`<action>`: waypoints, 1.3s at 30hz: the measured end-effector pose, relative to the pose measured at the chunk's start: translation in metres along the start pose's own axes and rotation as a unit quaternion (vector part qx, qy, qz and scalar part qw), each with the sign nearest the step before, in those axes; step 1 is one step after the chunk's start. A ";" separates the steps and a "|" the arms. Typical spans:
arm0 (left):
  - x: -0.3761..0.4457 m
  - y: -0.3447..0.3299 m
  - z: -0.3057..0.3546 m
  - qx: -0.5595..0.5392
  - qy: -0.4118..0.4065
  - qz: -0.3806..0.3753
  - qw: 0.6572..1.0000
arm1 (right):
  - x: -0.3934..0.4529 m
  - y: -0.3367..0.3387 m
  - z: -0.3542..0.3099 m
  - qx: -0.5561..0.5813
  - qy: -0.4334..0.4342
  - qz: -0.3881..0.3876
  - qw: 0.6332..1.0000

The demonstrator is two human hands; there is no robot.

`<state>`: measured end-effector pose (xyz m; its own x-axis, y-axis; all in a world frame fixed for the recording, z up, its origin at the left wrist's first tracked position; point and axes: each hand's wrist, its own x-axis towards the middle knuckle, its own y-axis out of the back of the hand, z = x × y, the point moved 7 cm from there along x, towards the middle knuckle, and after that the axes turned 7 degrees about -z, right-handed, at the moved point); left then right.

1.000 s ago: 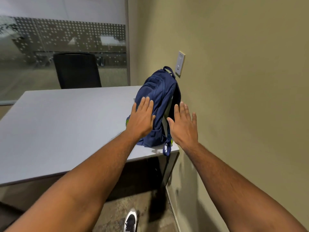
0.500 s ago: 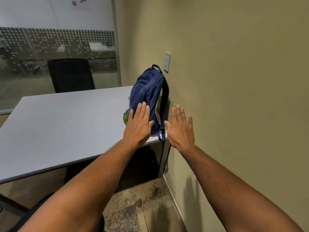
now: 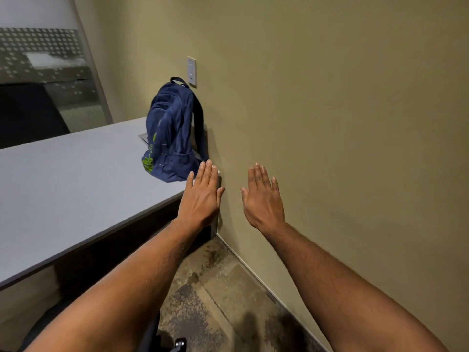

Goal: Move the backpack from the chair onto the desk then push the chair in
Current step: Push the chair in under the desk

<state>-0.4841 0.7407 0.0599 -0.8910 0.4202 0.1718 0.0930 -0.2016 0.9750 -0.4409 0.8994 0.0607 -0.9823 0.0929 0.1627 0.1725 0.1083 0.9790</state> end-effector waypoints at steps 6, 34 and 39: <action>-0.052 0.002 0.037 -0.012 -0.043 -0.013 0.999 | -0.078 0.012 0.014 -0.018 -0.052 0.001 0.999; -0.396 0.064 0.011 -0.030 -0.138 -0.040 0.989 | -0.422 0.050 -0.155 -0.009 -0.165 0.008 0.986; -0.446 0.079 -0.029 -0.035 -0.147 -0.032 0.988 | -0.458 0.046 -0.214 -0.019 -0.164 -0.003 0.986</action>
<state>-0.0918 0.5115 0.0561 -0.7249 0.6716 0.1532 -0.0003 -0.2228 0.9749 0.0013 0.6502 0.0571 -0.9053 0.4090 0.1145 0.1573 0.0724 0.9849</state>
